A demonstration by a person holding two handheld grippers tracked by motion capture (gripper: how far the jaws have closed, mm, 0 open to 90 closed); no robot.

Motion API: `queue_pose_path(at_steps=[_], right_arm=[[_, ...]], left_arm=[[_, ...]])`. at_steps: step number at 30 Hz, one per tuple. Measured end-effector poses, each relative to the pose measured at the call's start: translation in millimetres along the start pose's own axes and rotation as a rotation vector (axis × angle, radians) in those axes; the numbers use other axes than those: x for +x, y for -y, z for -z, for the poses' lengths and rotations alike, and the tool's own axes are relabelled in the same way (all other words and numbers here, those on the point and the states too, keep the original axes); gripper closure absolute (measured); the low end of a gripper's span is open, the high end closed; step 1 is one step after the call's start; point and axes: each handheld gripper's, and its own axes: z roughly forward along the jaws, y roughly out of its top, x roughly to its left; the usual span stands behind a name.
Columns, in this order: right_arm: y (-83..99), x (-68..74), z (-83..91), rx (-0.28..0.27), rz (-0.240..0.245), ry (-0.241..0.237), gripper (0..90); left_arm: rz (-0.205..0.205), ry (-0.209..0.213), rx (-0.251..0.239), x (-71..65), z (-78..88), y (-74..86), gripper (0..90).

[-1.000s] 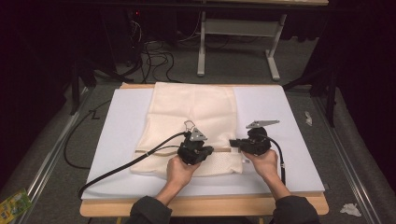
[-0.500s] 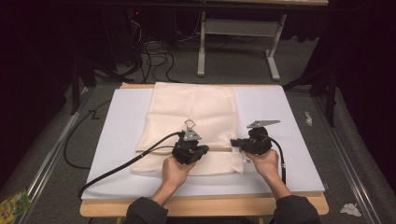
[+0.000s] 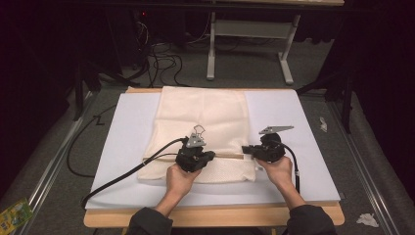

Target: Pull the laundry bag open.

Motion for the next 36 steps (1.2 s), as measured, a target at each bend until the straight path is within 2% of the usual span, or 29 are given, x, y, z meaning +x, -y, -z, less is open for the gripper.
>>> queue_pose_path(at_steps=[10, 36], right_arm=[[1.0, -1.2, -0.7, 0.005, -0.005, 0.007, 88.9], [0.5, -3.5, 0.7, -0.005, -0.008, 0.003, 88.9]], left_arm=[[0.017, -0.007, -0.015, 5.6, 7.5, 2.5, 87.2], [0.019, -0.029, -0.027, 12.8, 20.2, 5.7, 87.2]])
